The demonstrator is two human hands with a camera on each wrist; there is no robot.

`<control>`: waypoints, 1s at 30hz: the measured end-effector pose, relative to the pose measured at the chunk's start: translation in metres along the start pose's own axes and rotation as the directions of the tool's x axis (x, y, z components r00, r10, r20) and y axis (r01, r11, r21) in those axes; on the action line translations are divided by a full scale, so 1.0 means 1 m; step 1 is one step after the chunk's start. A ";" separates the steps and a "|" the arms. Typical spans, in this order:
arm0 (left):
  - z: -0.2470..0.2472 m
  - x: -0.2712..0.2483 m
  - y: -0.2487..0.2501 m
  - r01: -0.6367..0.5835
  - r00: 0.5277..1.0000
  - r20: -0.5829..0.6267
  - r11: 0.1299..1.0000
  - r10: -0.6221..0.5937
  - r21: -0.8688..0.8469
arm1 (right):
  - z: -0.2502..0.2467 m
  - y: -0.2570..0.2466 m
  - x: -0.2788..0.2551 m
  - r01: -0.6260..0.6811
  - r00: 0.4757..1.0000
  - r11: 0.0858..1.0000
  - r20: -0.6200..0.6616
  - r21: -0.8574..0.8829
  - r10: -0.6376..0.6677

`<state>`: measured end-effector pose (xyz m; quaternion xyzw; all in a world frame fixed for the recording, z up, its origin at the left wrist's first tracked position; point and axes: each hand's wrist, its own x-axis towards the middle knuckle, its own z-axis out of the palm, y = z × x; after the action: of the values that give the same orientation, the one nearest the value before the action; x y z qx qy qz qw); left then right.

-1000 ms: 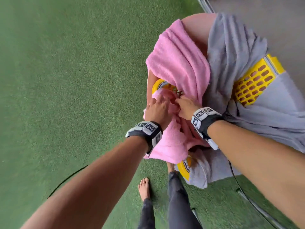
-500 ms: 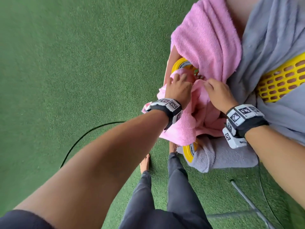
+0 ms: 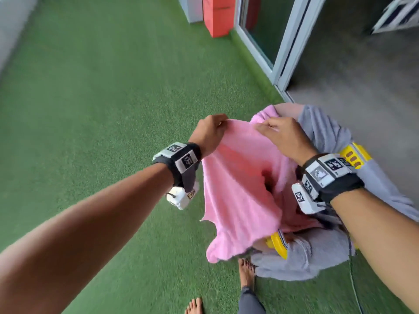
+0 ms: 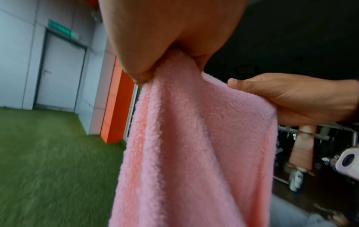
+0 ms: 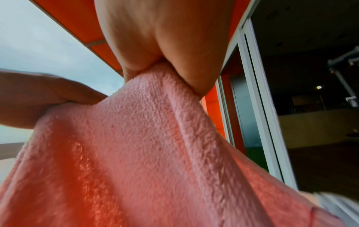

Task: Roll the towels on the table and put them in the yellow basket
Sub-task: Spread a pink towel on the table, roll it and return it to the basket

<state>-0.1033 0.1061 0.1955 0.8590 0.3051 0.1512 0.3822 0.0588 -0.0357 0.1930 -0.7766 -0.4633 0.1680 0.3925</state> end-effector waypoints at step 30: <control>-0.227 -0.198 0.055 -0.291 0.953 -0.112 0.952 0.281 -0.092 | 0.070 -0.276 -0.115 0.084 0.934 0.805 0.235 0.587 -0.269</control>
<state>-0.3449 0.0792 0.3820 0.8640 0.1872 0.2630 0.3864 -0.2064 -0.0294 0.3475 -0.5412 -0.5182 0.3793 0.5428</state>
